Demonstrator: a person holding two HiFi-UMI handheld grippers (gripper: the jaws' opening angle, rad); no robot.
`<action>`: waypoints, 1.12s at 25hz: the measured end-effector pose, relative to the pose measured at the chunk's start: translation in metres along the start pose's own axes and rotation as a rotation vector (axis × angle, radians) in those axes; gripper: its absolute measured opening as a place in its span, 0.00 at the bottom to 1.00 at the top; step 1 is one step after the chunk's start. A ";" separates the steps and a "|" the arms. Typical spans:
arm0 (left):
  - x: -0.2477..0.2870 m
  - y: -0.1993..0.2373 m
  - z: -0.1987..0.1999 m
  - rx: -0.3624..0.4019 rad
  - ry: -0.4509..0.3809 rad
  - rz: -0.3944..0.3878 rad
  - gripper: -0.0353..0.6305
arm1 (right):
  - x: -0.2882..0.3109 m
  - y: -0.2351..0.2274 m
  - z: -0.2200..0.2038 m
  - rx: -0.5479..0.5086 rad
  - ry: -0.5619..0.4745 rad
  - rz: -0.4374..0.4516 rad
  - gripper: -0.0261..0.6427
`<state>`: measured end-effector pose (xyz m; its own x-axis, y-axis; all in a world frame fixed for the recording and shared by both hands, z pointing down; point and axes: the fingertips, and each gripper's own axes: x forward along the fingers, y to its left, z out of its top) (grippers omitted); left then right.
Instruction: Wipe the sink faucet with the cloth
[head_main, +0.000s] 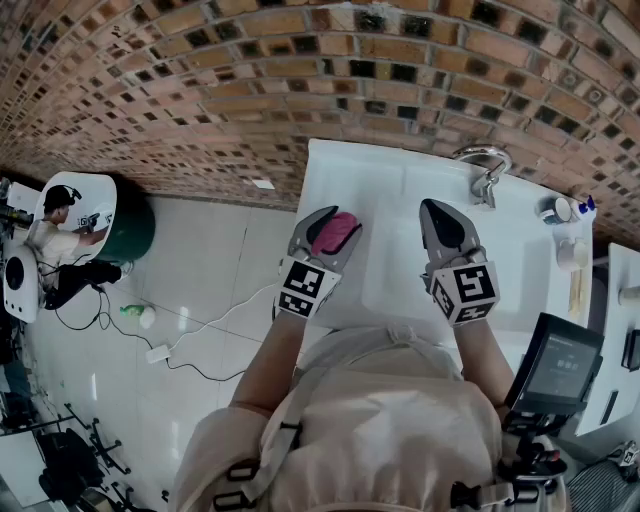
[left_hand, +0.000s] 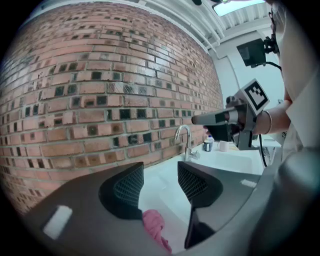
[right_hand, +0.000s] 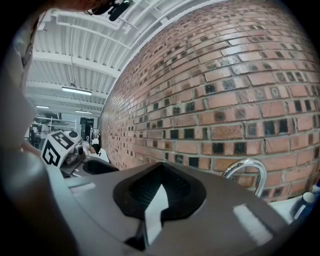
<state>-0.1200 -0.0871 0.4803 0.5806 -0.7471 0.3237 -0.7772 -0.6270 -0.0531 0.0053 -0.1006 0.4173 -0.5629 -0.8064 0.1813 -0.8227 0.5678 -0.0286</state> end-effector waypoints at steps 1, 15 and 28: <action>0.000 0.001 -0.009 0.005 0.022 0.002 0.34 | 0.002 0.001 -0.002 0.012 0.002 0.002 0.01; 0.030 0.020 -0.165 0.004 0.406 -0.049 0.43 | 0.010 -0.009 -0.021 0.030 0.059 -0.033 0.01; 0.053 0.025 -0.231 0.029 0.669 -0.091 0.43 | 0.014 -0.034 -0.032 0.029 0.084 -0.064 0.01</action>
<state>-0.1648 -0.0920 0.7146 0.3609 -0.3992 0.8428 -0.7203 -0.6934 -0.0200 0.0279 -0.1255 0.4519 -0.5018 -0.8234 0.2650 -0.8592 0.5099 -0.0424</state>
